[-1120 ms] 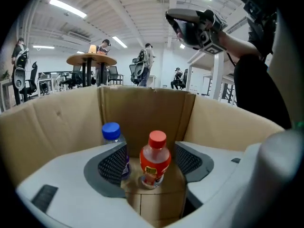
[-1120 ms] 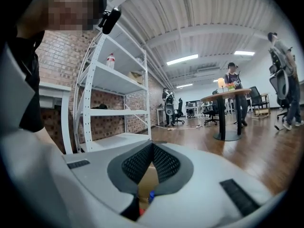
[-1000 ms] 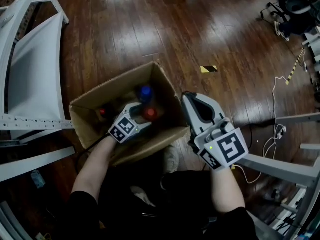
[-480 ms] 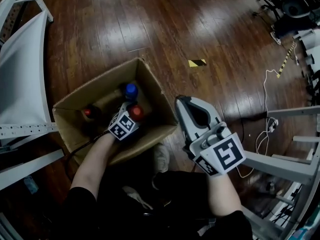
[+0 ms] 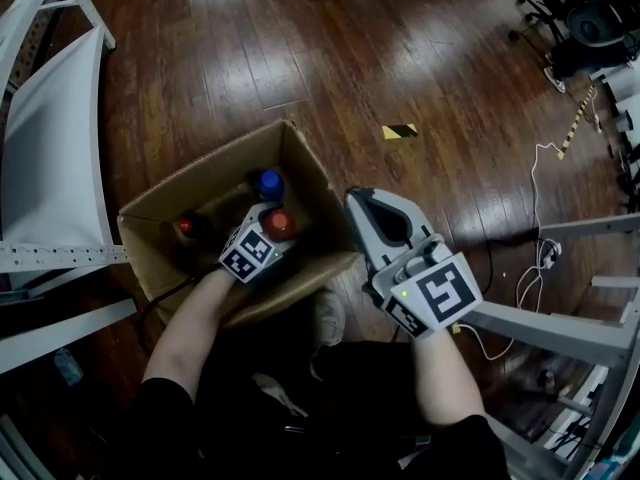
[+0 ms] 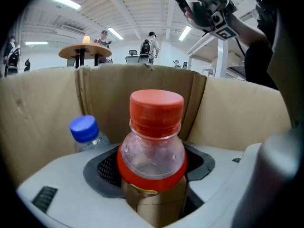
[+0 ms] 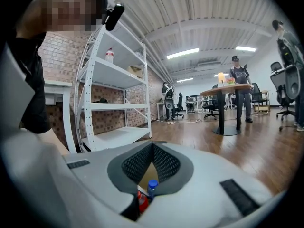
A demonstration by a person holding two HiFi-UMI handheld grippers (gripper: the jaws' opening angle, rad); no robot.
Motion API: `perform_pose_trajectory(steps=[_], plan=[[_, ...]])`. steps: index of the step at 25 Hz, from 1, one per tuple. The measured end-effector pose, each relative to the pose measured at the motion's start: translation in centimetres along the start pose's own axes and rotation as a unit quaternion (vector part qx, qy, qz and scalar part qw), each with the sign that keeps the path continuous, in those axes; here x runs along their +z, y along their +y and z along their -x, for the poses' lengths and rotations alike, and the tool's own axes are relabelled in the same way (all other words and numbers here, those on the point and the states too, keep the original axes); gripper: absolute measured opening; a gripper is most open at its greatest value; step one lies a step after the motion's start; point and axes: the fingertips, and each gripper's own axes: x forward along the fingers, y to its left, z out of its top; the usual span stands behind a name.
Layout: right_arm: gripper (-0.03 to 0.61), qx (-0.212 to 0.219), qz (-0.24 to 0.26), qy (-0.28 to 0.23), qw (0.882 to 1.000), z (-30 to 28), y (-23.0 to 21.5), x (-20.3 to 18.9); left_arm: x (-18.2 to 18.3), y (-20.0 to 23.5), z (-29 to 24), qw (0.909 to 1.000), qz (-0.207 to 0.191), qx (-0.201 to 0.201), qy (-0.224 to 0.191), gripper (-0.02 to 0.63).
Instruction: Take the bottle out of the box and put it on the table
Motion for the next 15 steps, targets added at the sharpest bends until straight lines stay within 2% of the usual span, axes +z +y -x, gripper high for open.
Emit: perform_pose_trajectory(steps=[7,11,15], plan=[[0.003,0.006,0.008,0.036,0.999,-3.6,-0.1,-2.7,5.8,0.6,5.4,0.9983,-0.019,0.026,-0.049,0.333],[0.003,0.036,0.046,0.052,0.997,-6.3,1.4,-4.2,7.6,1.8,9.2,0.9965,-0.005,0.047,-0.07,0.333],[0.003,0.041,0.058,0.034,0.997,-10.1,2.7,-3.5,9.0,4.3,14.3,0.9924,0.014,0.086,-0.087,0.331]])
